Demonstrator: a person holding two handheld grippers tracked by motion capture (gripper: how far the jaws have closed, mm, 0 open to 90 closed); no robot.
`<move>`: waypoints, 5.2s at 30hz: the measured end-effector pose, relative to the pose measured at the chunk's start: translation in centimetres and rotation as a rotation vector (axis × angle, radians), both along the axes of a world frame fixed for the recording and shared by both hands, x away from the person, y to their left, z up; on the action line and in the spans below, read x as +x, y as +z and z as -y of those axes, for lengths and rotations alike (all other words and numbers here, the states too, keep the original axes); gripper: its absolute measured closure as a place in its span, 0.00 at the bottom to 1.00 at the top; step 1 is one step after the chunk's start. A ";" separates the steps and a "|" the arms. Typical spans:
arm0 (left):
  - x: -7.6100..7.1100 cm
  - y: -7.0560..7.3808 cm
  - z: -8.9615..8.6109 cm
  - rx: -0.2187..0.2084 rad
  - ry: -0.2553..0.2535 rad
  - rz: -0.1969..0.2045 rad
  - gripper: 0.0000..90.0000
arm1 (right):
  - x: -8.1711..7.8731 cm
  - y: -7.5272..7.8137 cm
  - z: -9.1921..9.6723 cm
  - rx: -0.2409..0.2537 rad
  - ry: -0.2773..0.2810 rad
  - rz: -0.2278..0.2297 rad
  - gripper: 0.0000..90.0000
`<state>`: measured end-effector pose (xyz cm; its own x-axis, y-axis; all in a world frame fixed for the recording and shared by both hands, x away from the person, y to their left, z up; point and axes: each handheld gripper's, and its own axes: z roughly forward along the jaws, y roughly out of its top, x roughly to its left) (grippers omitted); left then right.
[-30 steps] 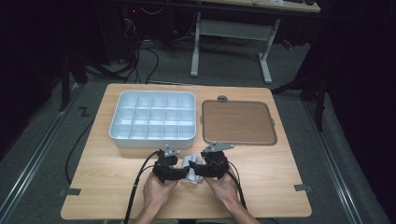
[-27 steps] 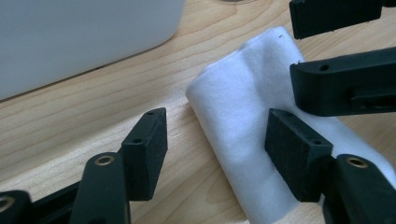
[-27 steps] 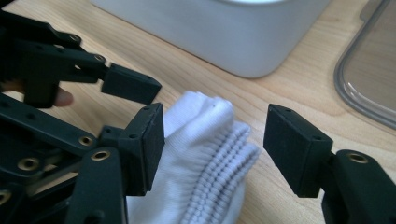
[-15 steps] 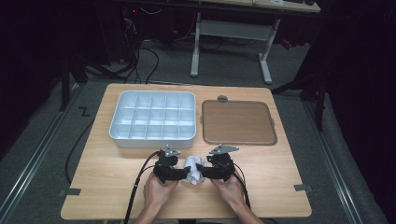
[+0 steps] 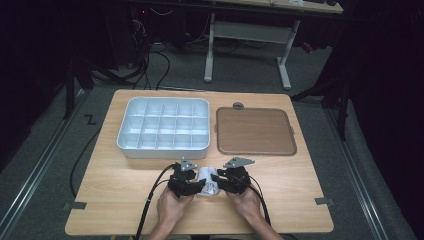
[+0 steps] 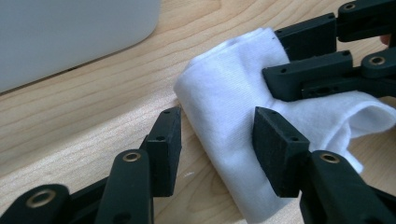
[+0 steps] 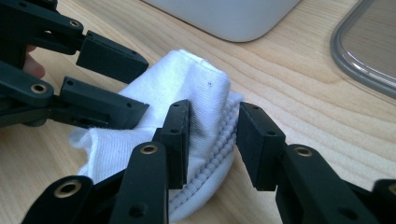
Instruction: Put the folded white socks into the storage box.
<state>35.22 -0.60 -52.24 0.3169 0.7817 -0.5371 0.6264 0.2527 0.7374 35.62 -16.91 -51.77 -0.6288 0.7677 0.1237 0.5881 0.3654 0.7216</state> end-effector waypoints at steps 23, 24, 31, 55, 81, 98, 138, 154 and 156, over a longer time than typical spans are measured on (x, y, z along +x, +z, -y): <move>-0.3 0.6 0.7 0.037 -0.016 0.025 0.65 | -2.3 2.3 -0.9 -0.042 0.052 0.019 0.87; -0.3 0.5 0.7 0.036 -0.016 0.026 0.65 | -2.4 2.1 -0.7 -0.050 0.053 0.016 0.87; -0.3 0.2 0.7 0.031 -0.022 0.038 0.66 | -2.5 1.0 -0.5 -0.097 0.056 0.049 0.85; -2.3 0.7 1.3 0.027 -0.117 0.074 0.60 | -3.1 1.5 0.4 -0.040 0.053 0.056 0.78; -1.5 1.1 1.2 0.030 -0.106 0.086 0.52 | -3.4 1.8 1.0 -0.040 0.058 0.048 0.77; -1.1 0.3 1.5 0.062 -0.108 0.079 0.52 | 0.2 1.7 -0.6 -0.070 0.003 0.008 0.86; 0.3 1.4 -0.4 -0.041 -0.036 0.010 0.36 | -2.2 0.4 3.2 0.026 -0.072 -0.031 0.57; 2.1 0.2 -0.1 -0.088 -0.005 -0.064 0.30 | -1.5 -0.8 1.9 -0.034 -0.032 -0.030 0.64; 2.3 0.1 0.0 -0.093 -0.005 -0.079 0.30 | -1.6 -0.8 1.9 -0.042 -0.031 -0.023 0.64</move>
